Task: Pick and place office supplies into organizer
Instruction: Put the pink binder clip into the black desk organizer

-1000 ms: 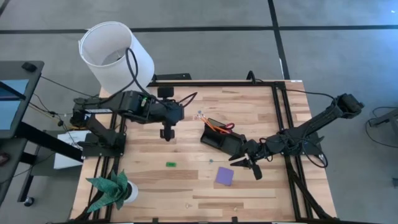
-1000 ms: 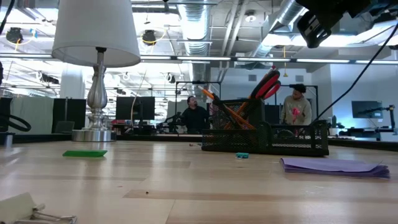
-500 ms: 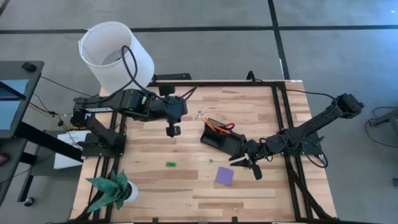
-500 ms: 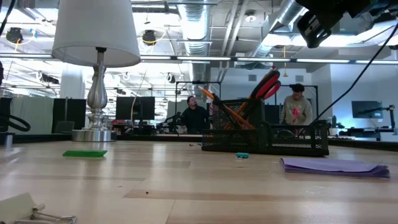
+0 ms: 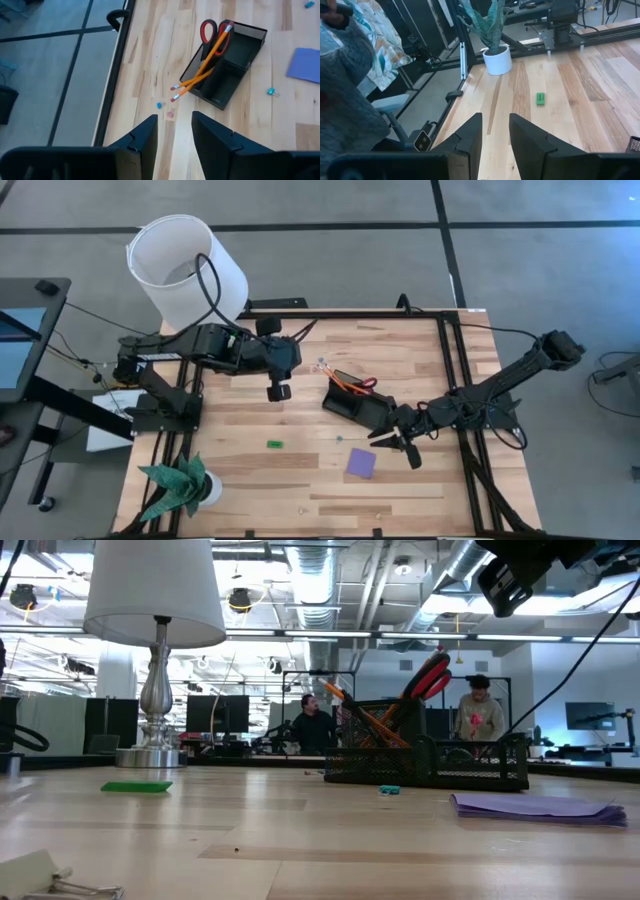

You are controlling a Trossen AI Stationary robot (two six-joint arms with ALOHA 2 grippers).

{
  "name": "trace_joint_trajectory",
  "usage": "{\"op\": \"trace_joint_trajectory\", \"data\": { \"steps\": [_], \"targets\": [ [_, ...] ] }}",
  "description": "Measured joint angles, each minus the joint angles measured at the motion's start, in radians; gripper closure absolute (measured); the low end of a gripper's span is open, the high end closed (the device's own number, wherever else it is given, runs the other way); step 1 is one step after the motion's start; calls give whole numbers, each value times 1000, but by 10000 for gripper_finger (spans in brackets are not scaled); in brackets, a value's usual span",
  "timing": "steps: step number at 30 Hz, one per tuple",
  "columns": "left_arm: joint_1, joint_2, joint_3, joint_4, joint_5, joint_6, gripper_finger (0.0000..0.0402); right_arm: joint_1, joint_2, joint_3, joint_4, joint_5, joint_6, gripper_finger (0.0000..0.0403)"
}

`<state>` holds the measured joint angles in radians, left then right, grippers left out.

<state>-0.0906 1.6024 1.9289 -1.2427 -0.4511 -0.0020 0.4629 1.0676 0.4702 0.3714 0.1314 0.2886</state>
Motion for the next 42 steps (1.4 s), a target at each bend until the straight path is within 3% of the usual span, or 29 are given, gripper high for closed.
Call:
{"op": "trace_joint_trajectory", "data": {
  "steps": [42],
  "targets": [
    [0,0,0,0,0,34,283,0,0,0,0,0,0,310]
  ]
}}
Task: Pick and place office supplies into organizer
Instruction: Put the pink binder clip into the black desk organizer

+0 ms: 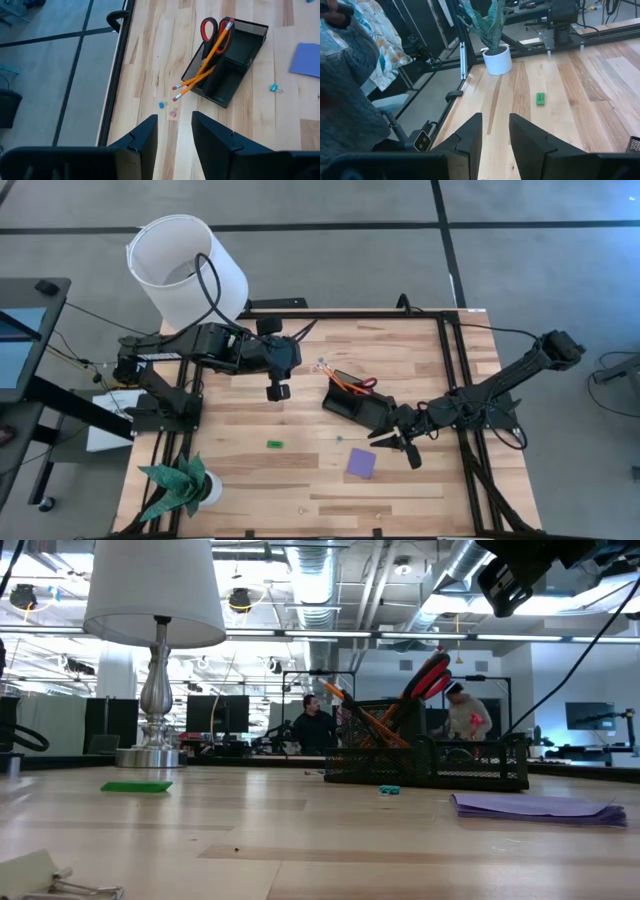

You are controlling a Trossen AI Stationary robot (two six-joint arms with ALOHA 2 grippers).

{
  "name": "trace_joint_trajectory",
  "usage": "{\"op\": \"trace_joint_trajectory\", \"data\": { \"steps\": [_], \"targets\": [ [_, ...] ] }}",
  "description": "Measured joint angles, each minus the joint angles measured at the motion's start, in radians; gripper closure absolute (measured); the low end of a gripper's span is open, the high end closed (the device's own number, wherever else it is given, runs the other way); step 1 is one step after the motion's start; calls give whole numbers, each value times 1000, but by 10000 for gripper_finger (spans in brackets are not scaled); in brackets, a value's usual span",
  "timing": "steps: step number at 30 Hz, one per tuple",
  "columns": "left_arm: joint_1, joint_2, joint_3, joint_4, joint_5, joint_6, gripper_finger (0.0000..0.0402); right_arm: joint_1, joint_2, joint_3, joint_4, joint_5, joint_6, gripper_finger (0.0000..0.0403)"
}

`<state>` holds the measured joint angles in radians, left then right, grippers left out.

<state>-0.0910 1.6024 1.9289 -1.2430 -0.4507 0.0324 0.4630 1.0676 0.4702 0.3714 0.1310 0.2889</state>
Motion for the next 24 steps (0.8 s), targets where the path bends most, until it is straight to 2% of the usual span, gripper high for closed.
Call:
{"op": "trace_joint_trajectory", "data": {
  "steps": [8,14,19,24],
  "targets": [
    [0,0,0,-8,6,-33,283,0,0,0,0,0,0,310],
    [0,0,0,-45,121,-54,283,0,0,0,-4,-3,11,310],
    [-22,1,0,-123,234,-101,283,2,0,0,-35,-29,209,310],
    [-63,1,0,-163,224,-230,283,0,0,0,-37,-28,287,310]
  ]
}}
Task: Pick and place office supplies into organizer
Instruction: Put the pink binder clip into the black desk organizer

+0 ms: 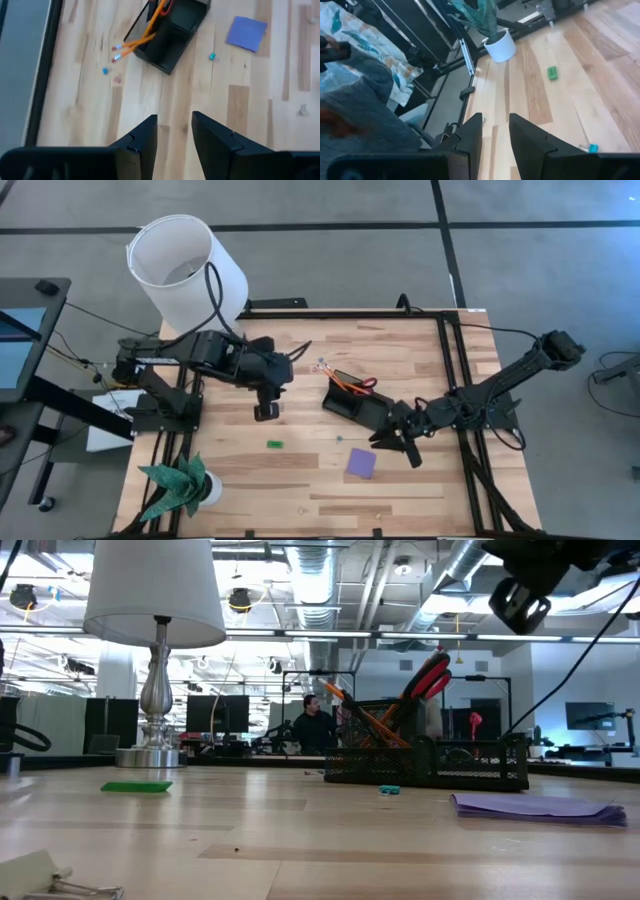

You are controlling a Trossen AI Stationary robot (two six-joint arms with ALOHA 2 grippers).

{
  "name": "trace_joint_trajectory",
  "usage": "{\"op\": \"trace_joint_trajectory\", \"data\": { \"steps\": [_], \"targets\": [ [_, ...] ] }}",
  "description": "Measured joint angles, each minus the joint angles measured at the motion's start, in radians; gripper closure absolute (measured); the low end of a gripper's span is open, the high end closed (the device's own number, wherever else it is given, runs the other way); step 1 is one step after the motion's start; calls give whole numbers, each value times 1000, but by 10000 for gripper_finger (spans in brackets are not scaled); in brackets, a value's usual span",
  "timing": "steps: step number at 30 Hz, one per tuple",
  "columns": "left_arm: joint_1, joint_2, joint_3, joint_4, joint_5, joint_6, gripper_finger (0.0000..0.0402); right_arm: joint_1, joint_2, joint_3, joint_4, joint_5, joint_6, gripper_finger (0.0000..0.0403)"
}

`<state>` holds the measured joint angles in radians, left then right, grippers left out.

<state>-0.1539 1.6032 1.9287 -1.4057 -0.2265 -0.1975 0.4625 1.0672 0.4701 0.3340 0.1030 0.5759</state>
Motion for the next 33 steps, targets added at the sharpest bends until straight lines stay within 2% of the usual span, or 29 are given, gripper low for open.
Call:
{"op": "trace_joint_trajectory", "data": {
  "steps": [3,5,8,10,12,15,21,24,27,29,33],
  "targets": [
    [-41,0,-1,-10,-76,-98,283,0,0,0,0,0,0,310],
    [-72,0,-1,-26,-184,-155,283,0,0,0,3,3,-2,310],
    [-121,0,-1,-78,-369,-275,283,-16,0,0,49,39,-94,310],
    [-156,0,-1,-157,-452,-391,283,-23,0,0,64,47,-98,310],
    [-197,-4,-23,-162,-527,-494,283,-27,0,0,93,47,-68,310],
    [-265,-42,-127,-160,-601,-566,283,-26,0,0,126,56,-56,310],
    [-292,-103,-431,-144,-714,-848,283,-30,0,0,160,59,-52,310],
    [-269,-121,-580,-43,-719,-974,283,-35,0,0,159,56,-52,310],
    [-227,-119,-715,161,-671,-973,283,-51,0,0,144,56,-48,310],
    [-183,-120,-791,332,-632,-870,283,-66,0,0,134,55,-45,310],
    [-58,-120,-907,638,-481,-614,283,-93,-1,0,172,55,-59,310]
  ]
}}
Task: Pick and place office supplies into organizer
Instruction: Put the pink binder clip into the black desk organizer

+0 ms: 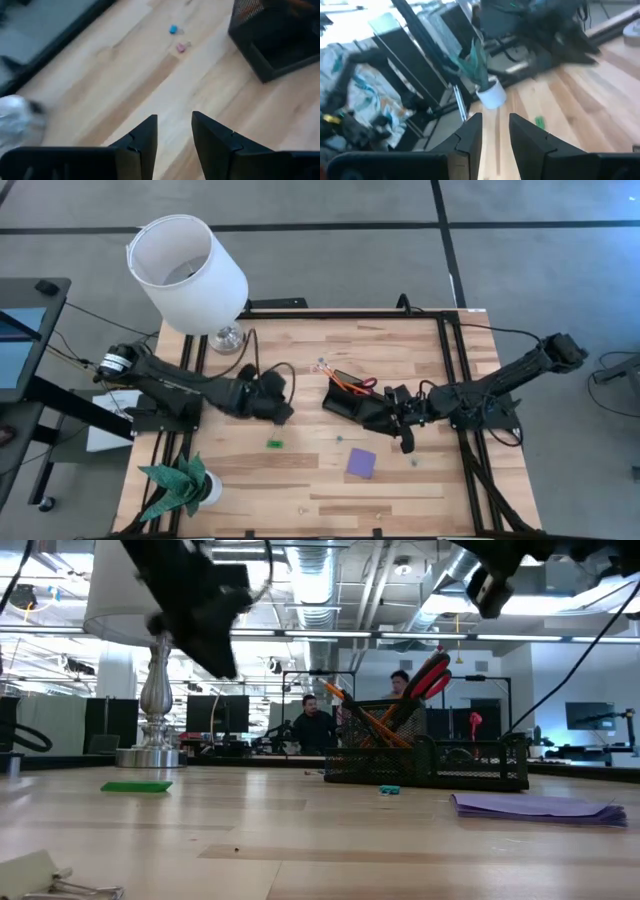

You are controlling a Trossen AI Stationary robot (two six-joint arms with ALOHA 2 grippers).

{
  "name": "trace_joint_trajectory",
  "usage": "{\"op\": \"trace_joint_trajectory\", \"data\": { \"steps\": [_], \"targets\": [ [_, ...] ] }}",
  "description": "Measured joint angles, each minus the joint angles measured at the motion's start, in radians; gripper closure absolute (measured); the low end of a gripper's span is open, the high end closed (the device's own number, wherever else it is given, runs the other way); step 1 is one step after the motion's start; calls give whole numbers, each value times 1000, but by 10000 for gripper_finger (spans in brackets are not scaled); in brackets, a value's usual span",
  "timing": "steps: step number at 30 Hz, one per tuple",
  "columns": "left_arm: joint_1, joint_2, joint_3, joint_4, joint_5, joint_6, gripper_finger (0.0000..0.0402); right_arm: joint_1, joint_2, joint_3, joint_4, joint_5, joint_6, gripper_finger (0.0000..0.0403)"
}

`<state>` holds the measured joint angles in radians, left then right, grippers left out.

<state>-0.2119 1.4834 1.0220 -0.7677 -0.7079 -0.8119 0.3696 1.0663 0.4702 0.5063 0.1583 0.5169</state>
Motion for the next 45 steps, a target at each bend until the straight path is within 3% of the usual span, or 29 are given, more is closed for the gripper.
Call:
{"op": "trace_joint_trajectory", "data": {
  "steps": [7,14,17,26,32,38,45],
  "targets": [
    [176,0,-156,391,53,195,283,-3,-71,14,-14,-2,-136,310],
    [363,9,-348,974,430,478,283,-31,-94,15,-113,36,-277,310],
    [410,8,-411,1124,487,574,283,-55,-80,15,-172,65,-282,310],
    [450,8,-437,1097,481,605,283,-121,13,15,-230,68,-283,310],
    [455,8,-437,1139,423,690,283,-190,67,15,-227,80,-333,310],
    [494,8,-431,1148,643,848,283,-264,75,15,-204,80,-342,310],
    [528,135,-429,1259,731,899,282,-282,65,19,-162,25,-339,310]
  ]
}}
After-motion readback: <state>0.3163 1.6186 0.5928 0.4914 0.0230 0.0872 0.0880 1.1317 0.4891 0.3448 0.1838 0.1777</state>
